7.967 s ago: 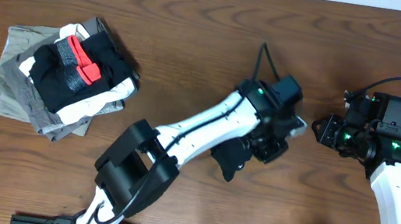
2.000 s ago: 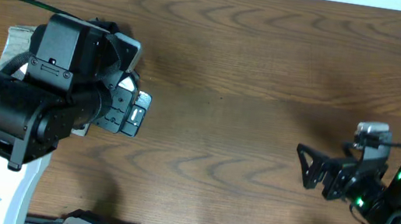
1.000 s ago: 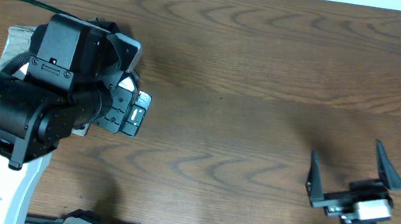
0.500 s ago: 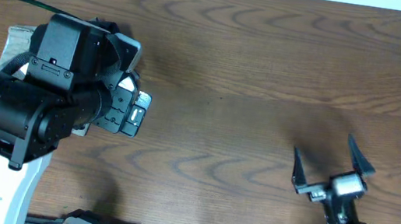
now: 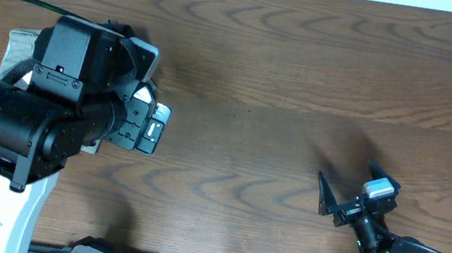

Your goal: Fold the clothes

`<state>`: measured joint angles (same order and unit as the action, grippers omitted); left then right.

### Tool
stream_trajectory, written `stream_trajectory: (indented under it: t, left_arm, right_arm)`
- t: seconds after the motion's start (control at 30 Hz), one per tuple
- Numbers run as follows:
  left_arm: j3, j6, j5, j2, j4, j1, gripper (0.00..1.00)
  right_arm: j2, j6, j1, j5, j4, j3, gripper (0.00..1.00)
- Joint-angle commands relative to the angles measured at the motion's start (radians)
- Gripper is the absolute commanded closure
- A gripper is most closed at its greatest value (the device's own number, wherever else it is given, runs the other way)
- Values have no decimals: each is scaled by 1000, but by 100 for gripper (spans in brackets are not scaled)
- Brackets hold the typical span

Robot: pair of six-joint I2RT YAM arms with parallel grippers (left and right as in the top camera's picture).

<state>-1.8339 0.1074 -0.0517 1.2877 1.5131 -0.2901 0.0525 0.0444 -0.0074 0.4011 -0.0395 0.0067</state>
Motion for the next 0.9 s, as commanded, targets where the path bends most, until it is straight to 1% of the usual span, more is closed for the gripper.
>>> stream_trajectory:
  t: [0.0, 0.43, 0.57, 0.77, 0.87]
  left_arm:
    - [2, -8, 8, -1, 1, -4, 2]
    - [2, -8, 9, -1, 4, -1, 2]
    - [5, -6, 56, -32, 32, 0, 2]
    - [46, -8, 38, -198, -112, 5, 2]
    - [92, -8, 38, -304, -217, 45, 2]
  right_arm:
    - [3, -18, 15, 10, -5, -1, 1]
    - [3, -18, 15, 10, -5, -1, 1]
    - [3, -18, 15, 10, -5, -1, 1]
    - [3, -18, 15, 10, -5, -1, 1]
    - [3, -18, 15, 10, -5, -1, 1]
